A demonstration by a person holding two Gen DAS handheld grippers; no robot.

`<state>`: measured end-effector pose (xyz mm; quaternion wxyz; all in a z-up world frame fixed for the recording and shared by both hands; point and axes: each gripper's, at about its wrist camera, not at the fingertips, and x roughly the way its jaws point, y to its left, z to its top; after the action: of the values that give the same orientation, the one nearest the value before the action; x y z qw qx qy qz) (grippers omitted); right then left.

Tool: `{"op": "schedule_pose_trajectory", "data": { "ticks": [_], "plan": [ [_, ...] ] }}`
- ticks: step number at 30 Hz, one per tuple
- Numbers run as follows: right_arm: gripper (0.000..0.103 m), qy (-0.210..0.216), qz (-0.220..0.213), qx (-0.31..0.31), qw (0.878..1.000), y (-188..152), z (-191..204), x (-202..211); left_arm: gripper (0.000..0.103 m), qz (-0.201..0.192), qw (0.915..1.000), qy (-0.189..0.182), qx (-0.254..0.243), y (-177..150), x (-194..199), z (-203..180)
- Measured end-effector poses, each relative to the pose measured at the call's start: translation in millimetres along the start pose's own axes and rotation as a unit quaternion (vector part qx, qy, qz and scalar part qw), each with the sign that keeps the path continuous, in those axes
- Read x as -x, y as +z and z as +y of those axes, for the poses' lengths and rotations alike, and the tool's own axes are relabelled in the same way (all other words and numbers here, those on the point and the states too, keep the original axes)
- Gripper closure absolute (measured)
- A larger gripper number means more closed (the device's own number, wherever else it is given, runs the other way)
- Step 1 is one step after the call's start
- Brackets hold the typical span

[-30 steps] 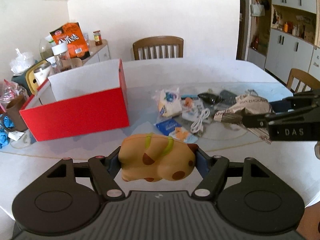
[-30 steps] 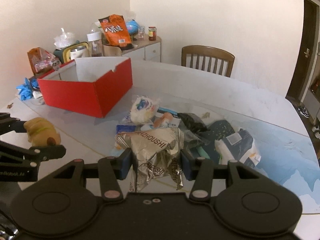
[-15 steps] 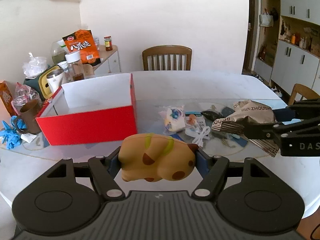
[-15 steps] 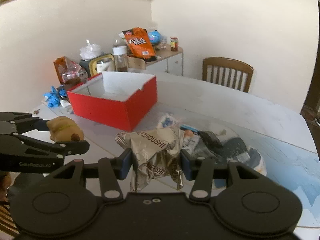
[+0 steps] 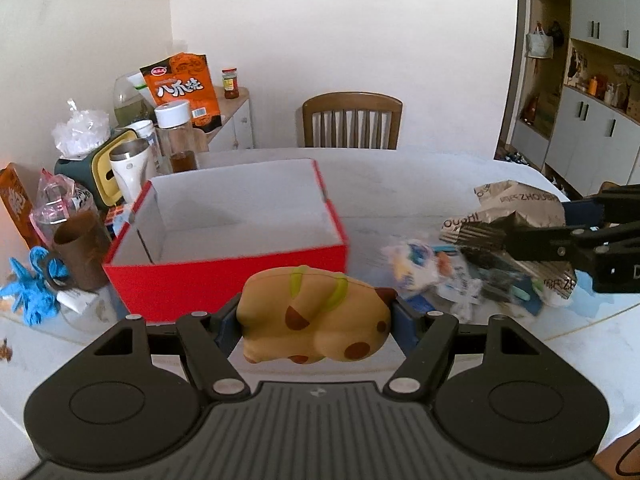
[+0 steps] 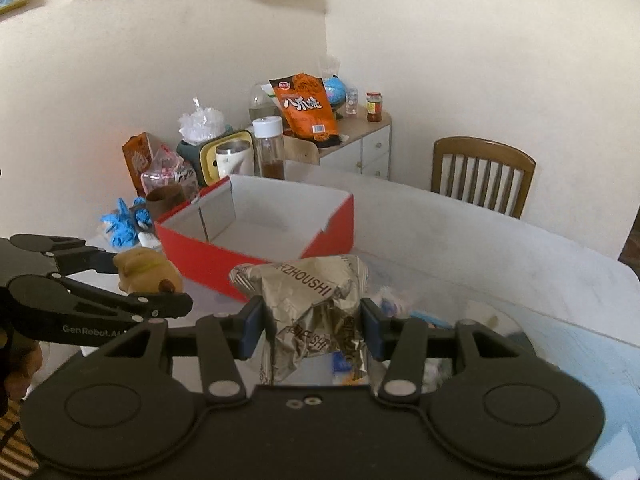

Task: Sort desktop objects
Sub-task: 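Carry the cat toy and foil bag over the red box with both tools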

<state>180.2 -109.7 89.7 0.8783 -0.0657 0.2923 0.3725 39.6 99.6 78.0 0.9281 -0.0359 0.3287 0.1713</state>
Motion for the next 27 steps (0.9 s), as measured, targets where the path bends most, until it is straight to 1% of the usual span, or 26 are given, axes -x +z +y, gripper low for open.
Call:
{"op": "schedule_pose_trajectory", "data": {
  "ticks": [4, 5, 11, 15, 18, 25, 27],
  "plan": [
    [0.053, -0.002, 0.007, -0.003, 1.000, 18.7, 10.3, -26.8, 0.030, 0.003, 1.0000, 0.000, -0.002, 12.9, -16.4, 31.6],
    [0.053, -0.004, 0.008, -0.004, 1.000, 23.8, 13.1, -34.2, 0.030, 0.003, 1.0000, 0.007, 0.000, 16.1, -20.2, 38.2],
    [0.053, -0.011, 0.011, -0.003, 1.000, 51.3, 29.9, -72.9, 0.030, 0.003, 1.0000, 0.005, -0.005, 35.3, -43.9, 77.5],
    [0.053, -0.012, 0.019, -0.002, 1.000, 62.5, 39.4, -97.5, 0.030, 0.006, 0.9999, 0.003, -0.009, 46.6, -60.1, 100.9],
    [0.053, -0.015, 0.026, 0.007, 1.000, 70.7, 45.7, -115.8, 0.030, 0.016, 0.9998, -0.003, -0.010, 54.5, -74.6, 117.5],
    [0.053, -0.023, 0.051, 0.020, 0.998, 81.7, 53.9, -156.1, 0.030, 0.040, 0.9992, -0.008, -0.008, 66.2, -107.0, 145.5],
    [0.053, -0.023, 0.058, 0.019, 0.998, 84.0, 54.6, -166.1, 0.030, 0.044, 0.9989, -0.009, -0.014, 69.7, -116.5, 151.3]
  ]
}}
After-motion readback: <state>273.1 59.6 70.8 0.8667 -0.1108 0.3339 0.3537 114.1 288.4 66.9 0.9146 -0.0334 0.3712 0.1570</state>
